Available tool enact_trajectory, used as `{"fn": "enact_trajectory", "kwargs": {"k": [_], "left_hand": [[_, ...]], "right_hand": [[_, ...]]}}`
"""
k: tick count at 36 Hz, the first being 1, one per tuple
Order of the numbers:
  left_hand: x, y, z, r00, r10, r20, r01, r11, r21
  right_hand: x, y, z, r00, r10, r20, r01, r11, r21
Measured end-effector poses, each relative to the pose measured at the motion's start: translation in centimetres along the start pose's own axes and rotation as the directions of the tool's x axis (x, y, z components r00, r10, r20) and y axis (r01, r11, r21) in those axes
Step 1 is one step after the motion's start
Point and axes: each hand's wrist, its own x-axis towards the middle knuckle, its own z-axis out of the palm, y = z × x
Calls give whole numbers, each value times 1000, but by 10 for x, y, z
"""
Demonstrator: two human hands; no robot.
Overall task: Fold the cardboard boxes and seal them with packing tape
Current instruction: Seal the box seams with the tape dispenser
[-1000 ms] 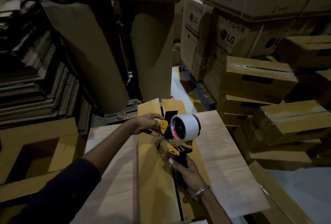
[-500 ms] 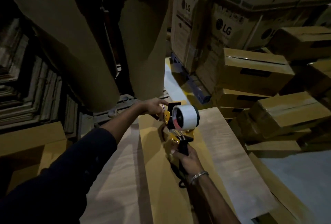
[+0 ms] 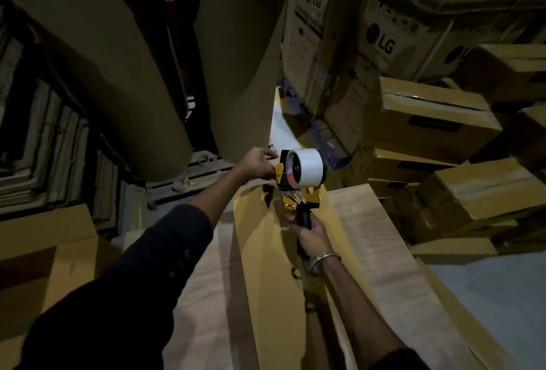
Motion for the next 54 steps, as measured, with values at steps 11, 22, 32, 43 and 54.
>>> {"fn": "enact_trajectory", "kwargs": {"k": [11, 22, 32, 43, 54], "left_hand": [[41, -31, 1, 993, -102, 52, 109, 980, -167], [49, -60, 10, 999, -21, -38, 19, 998, -64], [11, -58, 26, 968, 246, -50, -233, 955, 186], [12, -64, 7, 961, 209, 180, -267, 871, 412], [16, -81, 7, 985, 167, 34, -170, 942, 288]], "right_hand": [[30, 4, 7, 997, 68, 47, -71, 996, 63], [37, 7, 12, 995, 99, 13, -98, 995, -15], [32, 2, 12, 993, 109, 34, -111, 991, 71], [28, -3, 9, 991, 118, 66, -124, 987, 101], [28, -7, 10, 988, 152, 21, -143, 958, -249]]}}
